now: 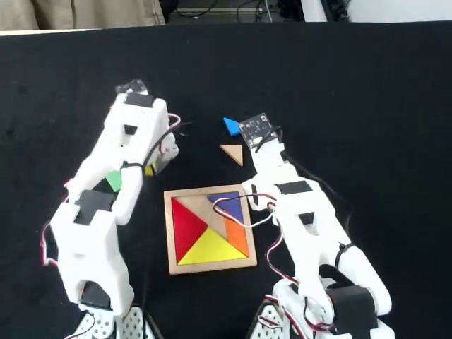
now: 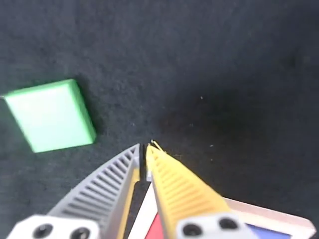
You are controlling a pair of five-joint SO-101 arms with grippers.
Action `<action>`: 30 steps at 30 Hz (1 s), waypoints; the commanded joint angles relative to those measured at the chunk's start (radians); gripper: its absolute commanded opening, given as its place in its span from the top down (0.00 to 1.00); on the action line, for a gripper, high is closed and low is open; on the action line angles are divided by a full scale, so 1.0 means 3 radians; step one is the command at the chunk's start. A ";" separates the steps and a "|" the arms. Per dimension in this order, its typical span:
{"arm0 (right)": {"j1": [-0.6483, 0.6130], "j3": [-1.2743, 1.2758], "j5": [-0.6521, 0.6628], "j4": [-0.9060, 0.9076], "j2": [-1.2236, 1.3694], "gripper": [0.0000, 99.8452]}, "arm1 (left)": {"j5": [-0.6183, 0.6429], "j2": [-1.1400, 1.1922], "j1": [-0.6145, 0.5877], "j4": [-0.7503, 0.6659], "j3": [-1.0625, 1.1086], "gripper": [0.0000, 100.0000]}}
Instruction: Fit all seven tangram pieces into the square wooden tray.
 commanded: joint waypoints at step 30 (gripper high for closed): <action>-0.0072 -0.0688 -0.0061 0.0757 -0.0207 0.99 | -0.1718 -0.3212 -0.0586 -0.1539 0.3153 0.97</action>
